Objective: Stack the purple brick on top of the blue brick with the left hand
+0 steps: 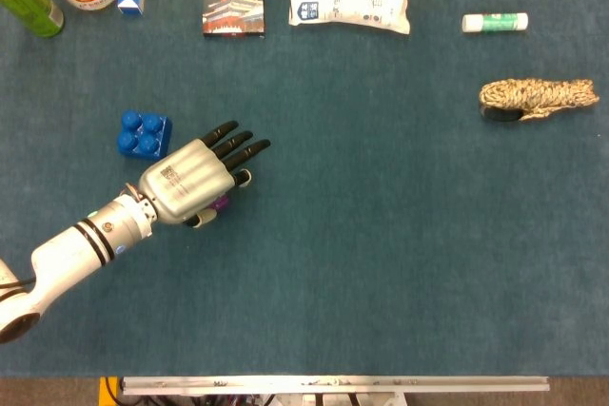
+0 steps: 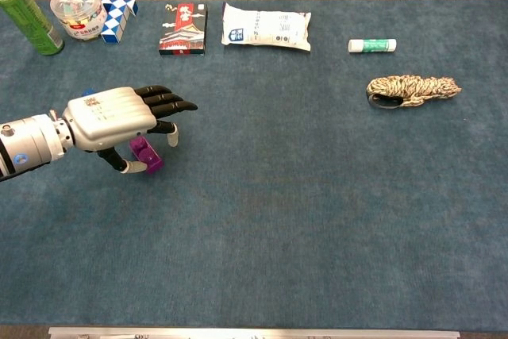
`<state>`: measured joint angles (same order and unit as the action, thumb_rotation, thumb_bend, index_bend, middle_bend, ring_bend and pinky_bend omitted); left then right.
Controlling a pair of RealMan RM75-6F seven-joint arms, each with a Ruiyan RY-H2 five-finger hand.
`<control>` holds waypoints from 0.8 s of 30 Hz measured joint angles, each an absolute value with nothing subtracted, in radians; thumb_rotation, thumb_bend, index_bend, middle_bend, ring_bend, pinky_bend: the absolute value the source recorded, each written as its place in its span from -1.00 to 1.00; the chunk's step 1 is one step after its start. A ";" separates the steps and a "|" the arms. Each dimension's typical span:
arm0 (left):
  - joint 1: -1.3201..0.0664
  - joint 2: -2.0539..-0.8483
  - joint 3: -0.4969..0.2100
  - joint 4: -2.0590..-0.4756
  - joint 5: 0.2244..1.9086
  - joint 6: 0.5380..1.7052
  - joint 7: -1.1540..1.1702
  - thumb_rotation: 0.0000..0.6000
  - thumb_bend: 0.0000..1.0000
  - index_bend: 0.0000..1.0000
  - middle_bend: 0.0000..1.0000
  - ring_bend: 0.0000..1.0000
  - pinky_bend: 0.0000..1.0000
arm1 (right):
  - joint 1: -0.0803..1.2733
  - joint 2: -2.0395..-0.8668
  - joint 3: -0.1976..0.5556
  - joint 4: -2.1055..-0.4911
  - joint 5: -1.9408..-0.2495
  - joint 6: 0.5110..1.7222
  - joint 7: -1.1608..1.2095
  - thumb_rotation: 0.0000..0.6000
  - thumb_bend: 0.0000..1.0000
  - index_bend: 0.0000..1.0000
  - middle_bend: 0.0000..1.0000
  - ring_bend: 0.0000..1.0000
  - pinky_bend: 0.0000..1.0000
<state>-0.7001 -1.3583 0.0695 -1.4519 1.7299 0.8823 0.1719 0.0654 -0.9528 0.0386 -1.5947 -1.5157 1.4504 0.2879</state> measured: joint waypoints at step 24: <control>-0.705 -1.397 0.095 -1.396 1.659 0.850 0.212 1.00 -0.49 -0.33 -1.00 -1.00 -0.91 | 0.071 -0.955 0.036 -1.601 -1.517 1.433 0.271 1.00 -0.03 -0.51 -0.46 -0.84 -0.58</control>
<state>-0.7050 -1.3969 0.0947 -1.3963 1.6588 0.8504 0.2119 0.0715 -0.9553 0.0358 -1.6008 -1.5172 1.4325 0.2705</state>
